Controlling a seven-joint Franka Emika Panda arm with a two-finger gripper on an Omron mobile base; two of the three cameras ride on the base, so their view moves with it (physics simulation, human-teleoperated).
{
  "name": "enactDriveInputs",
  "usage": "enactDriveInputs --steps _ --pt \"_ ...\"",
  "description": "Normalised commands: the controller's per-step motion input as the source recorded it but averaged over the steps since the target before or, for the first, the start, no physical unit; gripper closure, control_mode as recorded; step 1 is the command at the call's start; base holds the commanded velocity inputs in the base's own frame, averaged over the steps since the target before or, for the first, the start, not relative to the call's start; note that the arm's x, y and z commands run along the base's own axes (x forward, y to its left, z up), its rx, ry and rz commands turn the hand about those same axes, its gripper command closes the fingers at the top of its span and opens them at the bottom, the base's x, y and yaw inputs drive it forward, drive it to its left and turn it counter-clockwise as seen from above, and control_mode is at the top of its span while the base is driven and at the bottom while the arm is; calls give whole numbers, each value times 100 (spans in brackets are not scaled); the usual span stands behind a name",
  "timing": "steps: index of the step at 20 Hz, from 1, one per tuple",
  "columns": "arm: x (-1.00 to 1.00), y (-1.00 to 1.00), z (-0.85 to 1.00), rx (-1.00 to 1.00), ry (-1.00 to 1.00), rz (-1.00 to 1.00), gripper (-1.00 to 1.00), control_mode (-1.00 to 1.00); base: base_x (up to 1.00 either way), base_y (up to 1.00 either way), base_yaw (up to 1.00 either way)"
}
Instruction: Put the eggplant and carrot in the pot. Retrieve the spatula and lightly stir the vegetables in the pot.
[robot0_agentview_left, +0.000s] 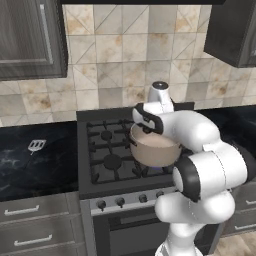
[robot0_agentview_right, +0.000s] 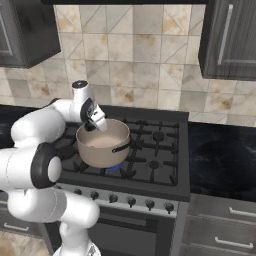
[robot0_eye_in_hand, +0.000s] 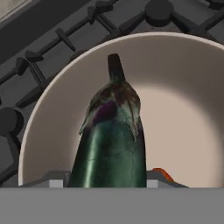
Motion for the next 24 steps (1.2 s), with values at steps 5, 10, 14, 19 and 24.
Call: enactDriveInputs --steps 5,10,14,19,24 --pt "12 -12 -42 0 8 0 100 -100 0 0 0" --pt "5 -19 -27 0 6 0 100 -100 0 0 0" --pt "10 -22 -16 0 4 0 100 -100 0 0 0" --pt "2 -15 -17 0 2 0 100 -100 0 0 0" --pt "3 -8 -20 0 15 0 100 -100 0 0 0"
